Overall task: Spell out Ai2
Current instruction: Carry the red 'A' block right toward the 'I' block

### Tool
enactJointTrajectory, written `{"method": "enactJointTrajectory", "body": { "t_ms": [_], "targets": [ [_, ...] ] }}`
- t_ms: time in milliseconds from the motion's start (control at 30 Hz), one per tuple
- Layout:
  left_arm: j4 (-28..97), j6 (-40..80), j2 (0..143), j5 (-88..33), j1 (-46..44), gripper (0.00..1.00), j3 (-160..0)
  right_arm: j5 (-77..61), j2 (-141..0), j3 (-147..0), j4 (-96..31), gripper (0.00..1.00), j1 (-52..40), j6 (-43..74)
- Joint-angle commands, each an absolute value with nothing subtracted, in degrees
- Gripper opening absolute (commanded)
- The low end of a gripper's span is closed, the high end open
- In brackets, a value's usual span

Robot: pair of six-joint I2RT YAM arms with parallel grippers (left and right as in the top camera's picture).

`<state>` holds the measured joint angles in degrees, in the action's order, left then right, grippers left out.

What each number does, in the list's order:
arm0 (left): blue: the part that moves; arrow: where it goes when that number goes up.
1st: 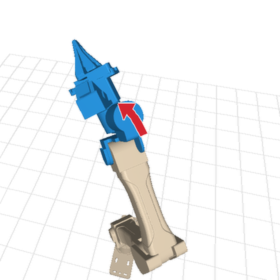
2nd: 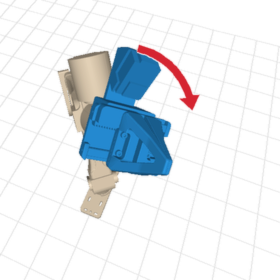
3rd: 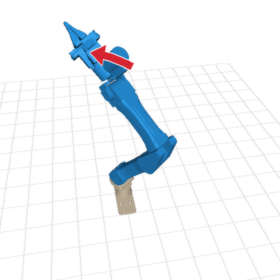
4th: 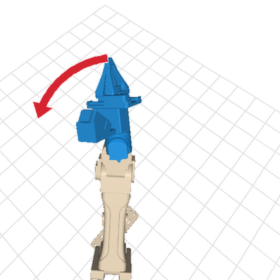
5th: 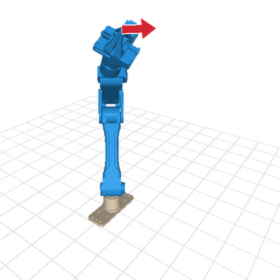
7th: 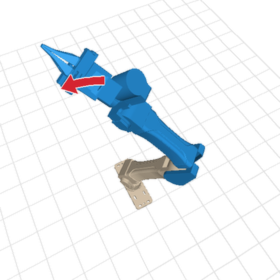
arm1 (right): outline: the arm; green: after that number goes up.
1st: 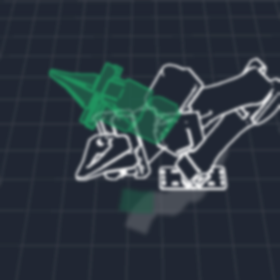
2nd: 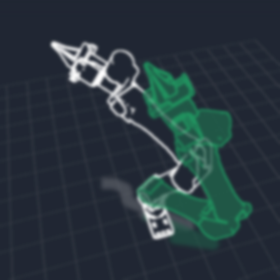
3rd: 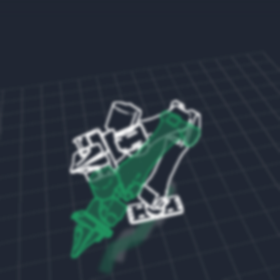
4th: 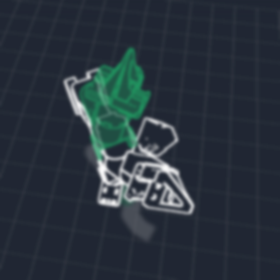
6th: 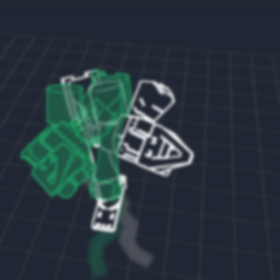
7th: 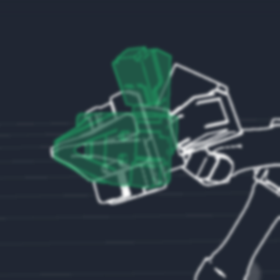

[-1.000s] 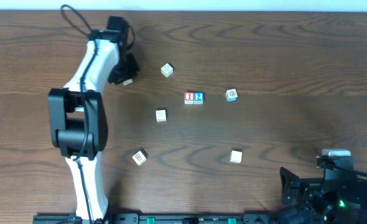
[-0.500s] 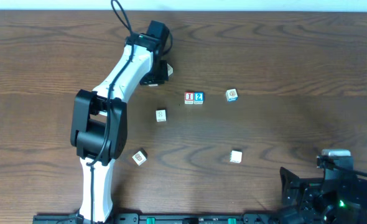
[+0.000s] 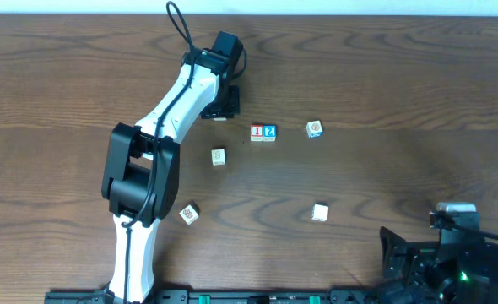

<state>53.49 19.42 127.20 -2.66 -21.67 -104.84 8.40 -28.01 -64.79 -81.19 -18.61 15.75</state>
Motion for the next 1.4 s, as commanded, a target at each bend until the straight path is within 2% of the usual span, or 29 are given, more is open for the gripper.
{"method": "enactJointTrajectory", "body": {
  "t_ms": [0, 367, 1367],
  "targets": [
    [53.4, 19.8, 128.1, -4.3, -22.2, 0.06, -106.1, 8.4, -27.9, -64.8, -81.2, 0.99, -18.8, 16.0],
    [53.7, 20.1, 128.2, -2.3, -26.7, 0.06, -106.1, 8.4, -27.9, -64.8, -81.2, 0.99, -18.8, 16.0],
    [56.8, 24.5, 130.0, -6.3, -27.2, 0.05, -106.1, 8.4, -27.9, -64.8, -81.2, 0.99, -18.8, 16.0]
  ]
}}
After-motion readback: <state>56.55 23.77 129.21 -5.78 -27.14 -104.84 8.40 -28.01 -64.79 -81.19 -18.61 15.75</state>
